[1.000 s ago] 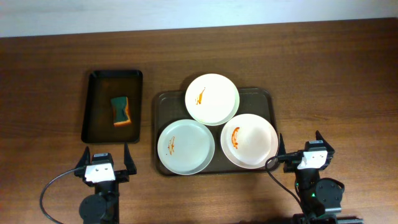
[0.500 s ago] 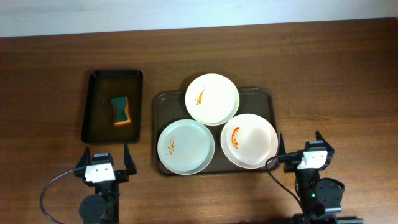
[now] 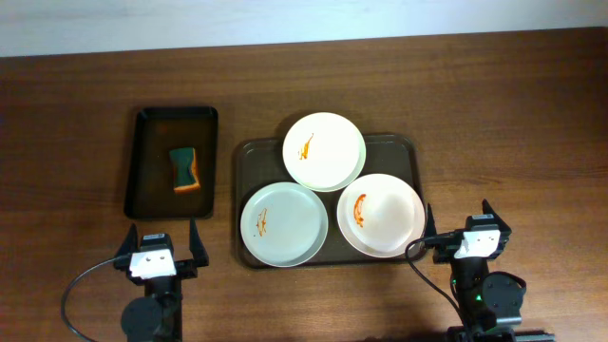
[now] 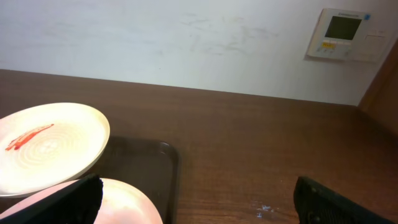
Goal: Clean dirty plates on tray and stack at the side
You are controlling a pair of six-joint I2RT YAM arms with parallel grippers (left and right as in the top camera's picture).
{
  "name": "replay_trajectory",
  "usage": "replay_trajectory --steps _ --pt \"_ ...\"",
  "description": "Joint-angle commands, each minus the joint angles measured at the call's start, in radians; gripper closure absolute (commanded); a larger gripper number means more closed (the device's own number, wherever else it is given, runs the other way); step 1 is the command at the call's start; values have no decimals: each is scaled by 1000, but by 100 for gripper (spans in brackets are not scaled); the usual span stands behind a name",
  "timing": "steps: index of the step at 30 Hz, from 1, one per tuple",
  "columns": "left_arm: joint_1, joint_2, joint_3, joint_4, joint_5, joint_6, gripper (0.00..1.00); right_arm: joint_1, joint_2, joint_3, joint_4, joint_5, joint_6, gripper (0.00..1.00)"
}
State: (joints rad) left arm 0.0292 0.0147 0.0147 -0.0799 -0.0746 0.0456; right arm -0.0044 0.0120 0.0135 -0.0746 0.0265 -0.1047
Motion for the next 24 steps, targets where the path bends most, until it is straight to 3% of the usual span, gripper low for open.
replay_trajectory --steps 1,20,22,24 --pt "-5 -9 -5 -2 19 16 0 -10 -4 -8 -4 9 4 2" --pt "-5 -9 -5 2 23 11 0 -10 -4 -8 -4 9 4 2" --pt "-5 -9 -5 58 232 -89 0 -10 -4 -8 -4 9 4 2" --pt "-5 -9 -5 190 464 -105 0 -10 -4 -8 -4 9 4 2"
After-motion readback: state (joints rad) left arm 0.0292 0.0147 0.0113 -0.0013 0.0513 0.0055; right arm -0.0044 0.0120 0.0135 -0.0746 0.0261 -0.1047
